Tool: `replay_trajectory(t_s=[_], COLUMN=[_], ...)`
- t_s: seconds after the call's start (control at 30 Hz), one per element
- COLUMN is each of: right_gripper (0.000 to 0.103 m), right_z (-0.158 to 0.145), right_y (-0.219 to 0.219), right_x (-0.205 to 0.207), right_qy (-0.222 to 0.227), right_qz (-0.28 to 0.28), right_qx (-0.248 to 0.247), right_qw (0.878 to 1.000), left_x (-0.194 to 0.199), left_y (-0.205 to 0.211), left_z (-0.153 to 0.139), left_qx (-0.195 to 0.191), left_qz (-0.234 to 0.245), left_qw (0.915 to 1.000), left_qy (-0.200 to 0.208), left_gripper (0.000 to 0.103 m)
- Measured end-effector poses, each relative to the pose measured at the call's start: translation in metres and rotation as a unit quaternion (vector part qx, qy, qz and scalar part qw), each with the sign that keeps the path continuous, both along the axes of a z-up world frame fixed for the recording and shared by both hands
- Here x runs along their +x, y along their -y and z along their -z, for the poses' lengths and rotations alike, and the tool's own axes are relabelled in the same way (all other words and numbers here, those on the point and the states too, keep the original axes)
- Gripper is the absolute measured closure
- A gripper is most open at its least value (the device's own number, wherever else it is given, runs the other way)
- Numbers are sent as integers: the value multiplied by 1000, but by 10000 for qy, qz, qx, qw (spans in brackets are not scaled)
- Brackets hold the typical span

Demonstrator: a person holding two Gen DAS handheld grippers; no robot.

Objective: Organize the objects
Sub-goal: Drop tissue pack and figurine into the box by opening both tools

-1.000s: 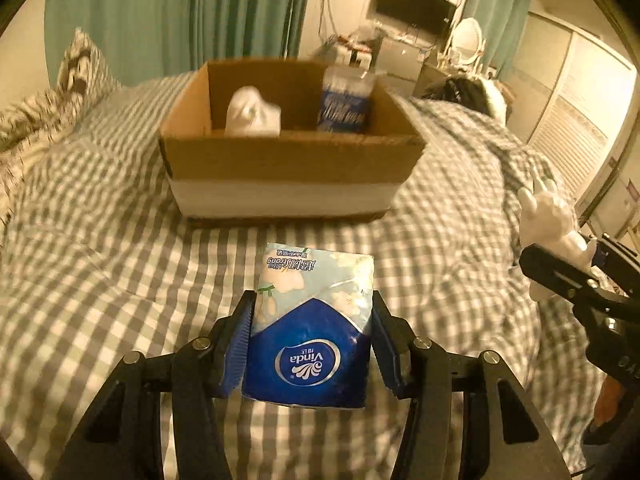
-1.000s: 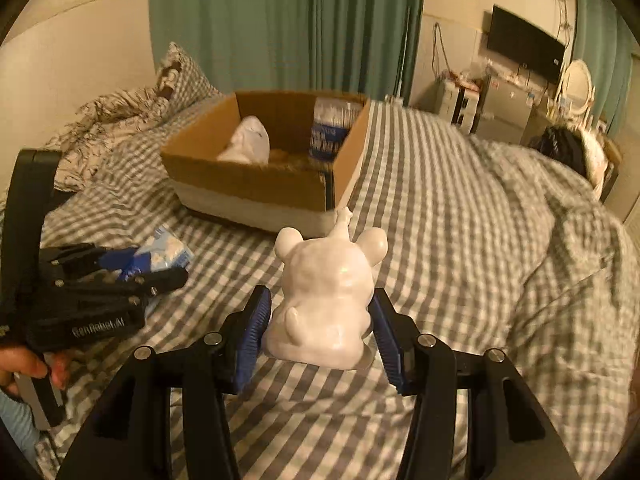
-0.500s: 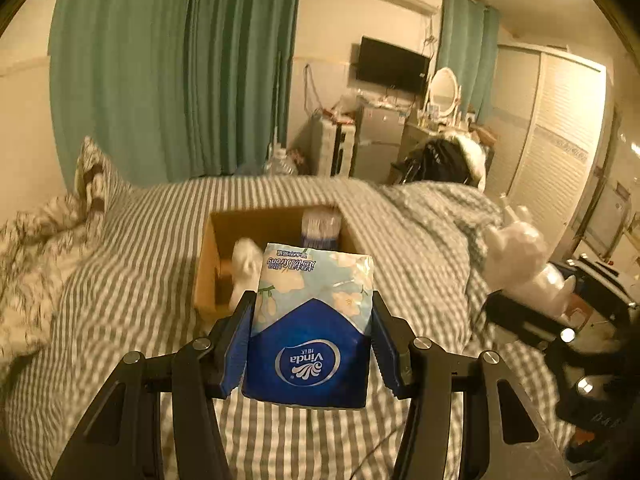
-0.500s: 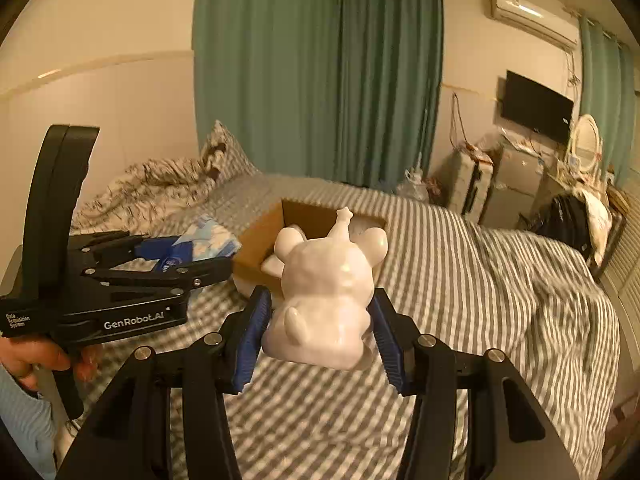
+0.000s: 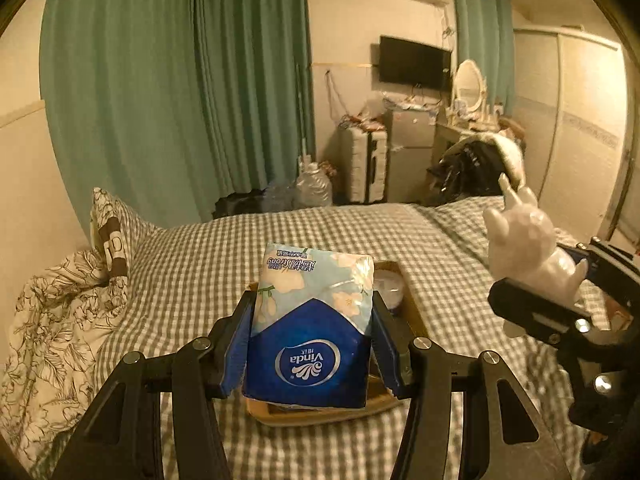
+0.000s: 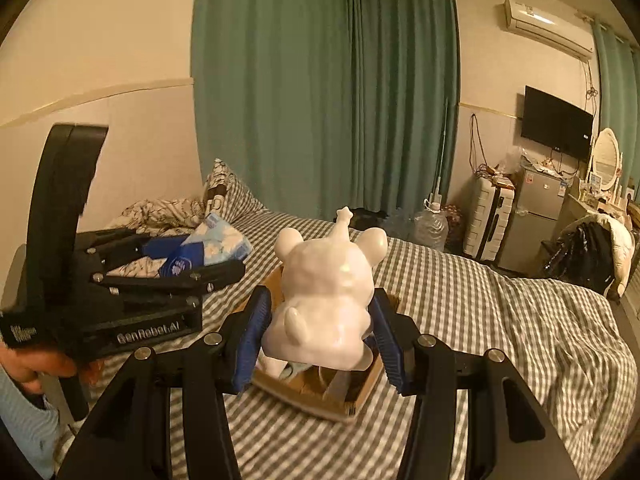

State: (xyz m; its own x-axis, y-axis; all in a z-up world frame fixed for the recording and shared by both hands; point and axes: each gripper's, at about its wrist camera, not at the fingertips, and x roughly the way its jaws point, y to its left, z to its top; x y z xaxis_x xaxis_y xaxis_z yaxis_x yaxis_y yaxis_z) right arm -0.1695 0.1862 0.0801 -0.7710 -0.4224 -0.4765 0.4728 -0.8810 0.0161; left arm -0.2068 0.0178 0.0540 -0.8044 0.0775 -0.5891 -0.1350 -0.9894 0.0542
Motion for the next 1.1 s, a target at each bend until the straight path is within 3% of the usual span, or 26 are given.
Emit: replay_trajectory(t_s=[0.1, 0.37, 0.63, 0.77, 0.83, 0.87, 1.0, 1.1], right_gripper=[53, 53, 52, 52, 33, 28, 22, 19], right_z=[9, 58, 109, 121, 119, 117, 102, 85], right_y=[5, 29, 32, 29, 29, 27, 17, 8], right_x=[-28, -83, -107, -112, -112, -112, -109, -103], right_qy=[224, 641, 1118, 1208, 1104, 1037, 912, 797], right_qz=[-134, -160, -125, -39, 117, 171, 368, 562], right_qx=[-187, 48, 129, 165, 256, 255, 199, 187], right_qw=[9995, 9978, 9936, 9925, 9935, 9941, 9950, 9951], left_x=[-19, -70, -99, -106, -109, -109, -102, -92], left_y=[3, 14, 15, 13, 14, 14, 7, 1], left_z=[14, 63, 105, 120, 125, 126, 118, 101], left_qx=[41, 92, -31, -111, -146, -160, -401, -412], left_qz=[-26, -106, -44, -2, 24, 39, -45, 21], left_qw=[9999, 9986, 9963, 9944, 9936, 9933, 9947, 9959], left_qy=[129, 515, 860, 1050, 1123, 1148, 950, 807], left_gripper=[48, 48, 48, 46, 45, 45, 16, 9])
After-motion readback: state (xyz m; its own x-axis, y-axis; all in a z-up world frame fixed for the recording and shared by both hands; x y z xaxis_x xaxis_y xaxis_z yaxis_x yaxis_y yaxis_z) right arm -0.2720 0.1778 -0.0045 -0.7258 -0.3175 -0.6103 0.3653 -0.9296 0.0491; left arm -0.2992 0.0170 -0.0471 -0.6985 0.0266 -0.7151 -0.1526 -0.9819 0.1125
